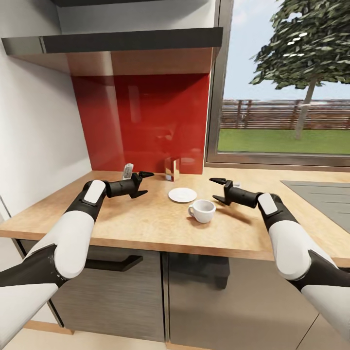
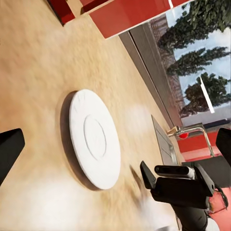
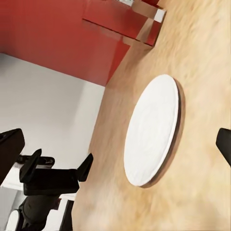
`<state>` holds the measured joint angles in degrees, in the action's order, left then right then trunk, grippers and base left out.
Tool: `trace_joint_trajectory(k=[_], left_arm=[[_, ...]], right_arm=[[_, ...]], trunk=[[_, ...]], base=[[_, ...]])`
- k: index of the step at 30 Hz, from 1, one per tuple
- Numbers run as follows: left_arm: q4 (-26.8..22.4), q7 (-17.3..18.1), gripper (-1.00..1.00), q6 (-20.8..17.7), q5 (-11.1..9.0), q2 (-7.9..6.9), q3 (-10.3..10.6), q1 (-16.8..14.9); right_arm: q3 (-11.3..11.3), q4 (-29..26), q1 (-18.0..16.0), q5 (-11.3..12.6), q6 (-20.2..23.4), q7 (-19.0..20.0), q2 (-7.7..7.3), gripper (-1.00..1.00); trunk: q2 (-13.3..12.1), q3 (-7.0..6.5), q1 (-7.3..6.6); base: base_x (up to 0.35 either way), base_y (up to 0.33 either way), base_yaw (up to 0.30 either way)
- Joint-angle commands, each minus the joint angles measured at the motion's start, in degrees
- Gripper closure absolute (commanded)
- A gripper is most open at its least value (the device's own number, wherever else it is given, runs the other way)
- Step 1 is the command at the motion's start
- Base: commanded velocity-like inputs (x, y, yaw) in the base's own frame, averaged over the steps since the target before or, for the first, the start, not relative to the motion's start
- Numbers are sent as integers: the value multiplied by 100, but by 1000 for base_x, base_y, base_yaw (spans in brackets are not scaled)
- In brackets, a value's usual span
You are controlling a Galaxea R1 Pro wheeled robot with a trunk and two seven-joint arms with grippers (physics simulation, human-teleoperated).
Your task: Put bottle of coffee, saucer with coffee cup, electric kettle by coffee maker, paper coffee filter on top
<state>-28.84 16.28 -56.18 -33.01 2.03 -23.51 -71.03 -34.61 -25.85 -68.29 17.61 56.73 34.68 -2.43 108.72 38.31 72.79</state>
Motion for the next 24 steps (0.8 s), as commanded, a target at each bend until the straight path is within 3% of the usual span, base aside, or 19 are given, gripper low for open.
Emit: trace_joint_trajectory(k=[1, 8, 24], left_arm=[[-1, 33, -100, -34, 54, 7, -48, -5], [1, 33, -100, -34, 55, 14, -48, -7], [1, 32, -100, -34, 58, 19, -48, -7]], right_arm=[[-33, 1, -11, 61, 29, 9, 23, -100], [-36, 9, -168, 166, 31, -193, 155, -100], [-37, 18, -210, 174, 31, -301, 301, -100]], trunk=[[3, 6, -1], [3, 6, -1], [3, 6, -1]], base=[[0, 0, 0], [5, -1, 0], [39, -21, 0]])
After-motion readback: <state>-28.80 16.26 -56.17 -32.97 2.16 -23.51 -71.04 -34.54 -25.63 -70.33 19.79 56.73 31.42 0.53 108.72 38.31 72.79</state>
